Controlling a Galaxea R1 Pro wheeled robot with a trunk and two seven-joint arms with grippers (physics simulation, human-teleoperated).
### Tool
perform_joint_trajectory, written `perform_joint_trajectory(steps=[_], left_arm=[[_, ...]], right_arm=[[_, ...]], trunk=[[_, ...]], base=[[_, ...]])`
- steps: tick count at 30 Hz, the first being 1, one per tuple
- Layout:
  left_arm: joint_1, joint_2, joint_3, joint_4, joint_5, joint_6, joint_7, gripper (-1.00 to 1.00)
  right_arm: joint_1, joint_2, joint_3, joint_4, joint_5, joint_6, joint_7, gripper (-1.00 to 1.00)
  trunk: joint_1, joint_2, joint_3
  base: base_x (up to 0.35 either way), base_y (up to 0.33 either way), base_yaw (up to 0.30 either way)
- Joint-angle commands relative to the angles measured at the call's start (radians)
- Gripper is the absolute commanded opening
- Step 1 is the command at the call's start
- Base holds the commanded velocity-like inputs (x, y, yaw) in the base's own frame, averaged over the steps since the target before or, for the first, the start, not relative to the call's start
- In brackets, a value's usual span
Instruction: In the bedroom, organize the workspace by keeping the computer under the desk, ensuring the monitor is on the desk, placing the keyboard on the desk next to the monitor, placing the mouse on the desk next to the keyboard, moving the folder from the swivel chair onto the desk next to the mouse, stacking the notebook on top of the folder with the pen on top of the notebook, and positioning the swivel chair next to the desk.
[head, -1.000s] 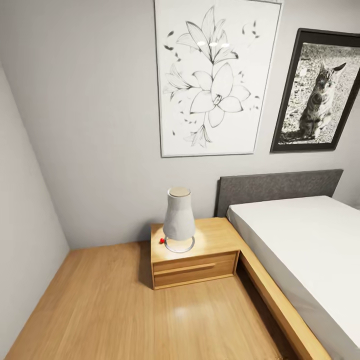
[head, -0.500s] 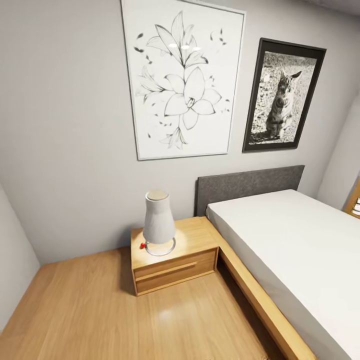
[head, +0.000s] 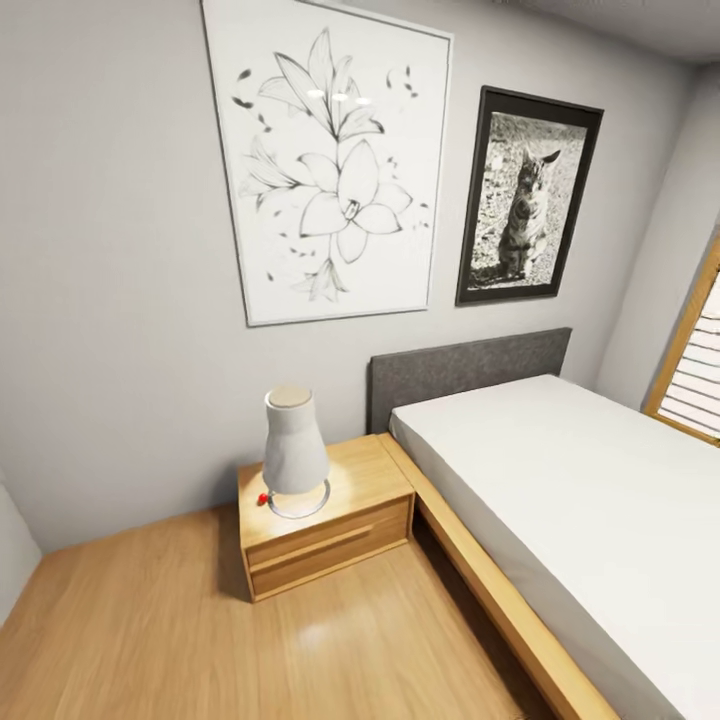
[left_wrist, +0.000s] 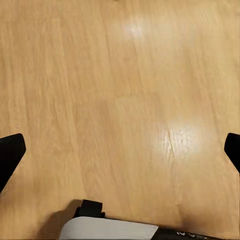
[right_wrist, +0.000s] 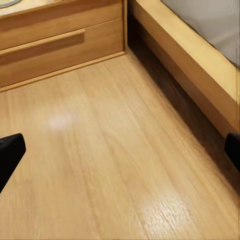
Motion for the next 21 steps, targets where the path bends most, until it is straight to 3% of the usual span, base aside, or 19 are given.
perform_joint_trajectory(steps=[1, 3, 5, 10, 16, 21], left_arm=[[0.0, 0.003, 0.007, 0.01, 0.016, -0.038, -0.001, 1.0], [0.0, 0.011, 0.022, 0.033, 0.033, -0.133, -0.003, 1.0], [0.0, 0.012, 0.027, 0.041, 0.039, -0.169, -0.003, 1.0], [0.0, 0.013, 0.027, 0.047, 0.038, -0.205, -0.004, 1.0], [0.001, 0.016, 0.024, 0.085, 0.035, -0.308, -0.003, 1.0], [0.001, 0.018, 0.024, 0.114, 0.035, -0.329, 0.0, 1.0]], right_arm=[[-0.001, 0.0, -0.001, 0.005, 0.0, -0.006, 0.0, 1.0], [-0.001, -0.001, -0.002, 0.043, 0.0, -0.017, -0.001, 1.0], [-0.001, -0.002, -0.002, 0.072, 0.001, -0.026, 0.0, 1.0], [-0.001, -0.002, 0.001, 0.103, 0.007, -0.045, 0.002, 1.0], [-0.002, 0.0, 0.009, 0.118, 0.011, -0.045, 0.004, 1.0], [-0.002, -0.001, 0.01, 0.12, 0.011, -0.044, 0.004, 1.0]], trunk=[[-0.004, 0.007, 0.003], [-0.008, 0.014, 0.007], [-0.008, 0.014, 0.007], [-0.008, 0.014, 0.01], [-0.008, 0.014, 0.013], [-0.008, 0.014, 0.015]], base=[[0.0, 0.0, -0.187], [0.0, 0.0, -0.231], [0.0, 0.0, -0.257], [0.0, 0.0, -0.276], [-0.005, 0.0, -0.286], [-0.183, 0.0, -0.287]])
